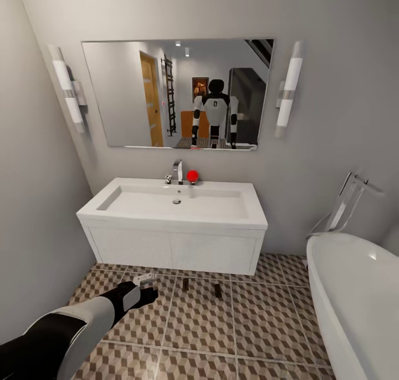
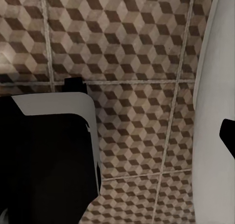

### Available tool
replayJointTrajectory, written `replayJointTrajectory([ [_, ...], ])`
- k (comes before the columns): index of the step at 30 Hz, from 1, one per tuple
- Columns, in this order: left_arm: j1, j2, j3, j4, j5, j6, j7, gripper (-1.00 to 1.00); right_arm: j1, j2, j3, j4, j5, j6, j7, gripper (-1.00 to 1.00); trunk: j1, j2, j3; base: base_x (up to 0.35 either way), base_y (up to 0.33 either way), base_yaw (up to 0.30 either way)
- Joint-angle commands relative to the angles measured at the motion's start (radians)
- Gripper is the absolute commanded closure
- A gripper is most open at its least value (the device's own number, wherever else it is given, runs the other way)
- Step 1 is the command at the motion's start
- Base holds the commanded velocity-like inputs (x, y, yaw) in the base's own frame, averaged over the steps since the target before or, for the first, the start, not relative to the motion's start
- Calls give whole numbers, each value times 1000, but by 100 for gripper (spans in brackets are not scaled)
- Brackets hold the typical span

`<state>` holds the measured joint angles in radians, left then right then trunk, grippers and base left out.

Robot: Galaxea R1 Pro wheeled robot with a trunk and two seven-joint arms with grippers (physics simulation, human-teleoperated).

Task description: Take the four mousetraps from the cabinet in the bathroom and place them on the bathroom floor. Make sure all four end up on the same floor surface, and ensure that at least two of them are either under or directly next to the same bathroom sink.

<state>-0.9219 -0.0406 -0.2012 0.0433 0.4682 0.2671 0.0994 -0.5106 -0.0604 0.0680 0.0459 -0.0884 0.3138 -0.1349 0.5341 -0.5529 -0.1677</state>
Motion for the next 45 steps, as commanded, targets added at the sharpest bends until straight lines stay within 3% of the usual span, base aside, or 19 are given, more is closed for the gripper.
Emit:
replayJointTrajectory([
  [1,1,-1,-8,2,10,2,3,-100,-1,0,7,1,-9,1,-2,-100,-4,6,1,0,0,0],
  [8,21,-2,-9,1,10,1,5,-100,1,0,6,2,-10,0,-1,-100,-30,55,23,0,0,0],
  [19,35,-2,-9,3,9,4,5,-100,2,1,6,2,-11,-1,1,-100,-30,55,24,-22,0,7],
  [35,74,-3,-10,3,8,5,6,-100,3,1,5,0,-11,-1,1,-100,-30,55,37,-239,0,118],
  [45,99,-4,-11,3,7,4,7,-100,3,1,5,0,-11,-1,2,-100,-30,55,39,-73,0,36],
])
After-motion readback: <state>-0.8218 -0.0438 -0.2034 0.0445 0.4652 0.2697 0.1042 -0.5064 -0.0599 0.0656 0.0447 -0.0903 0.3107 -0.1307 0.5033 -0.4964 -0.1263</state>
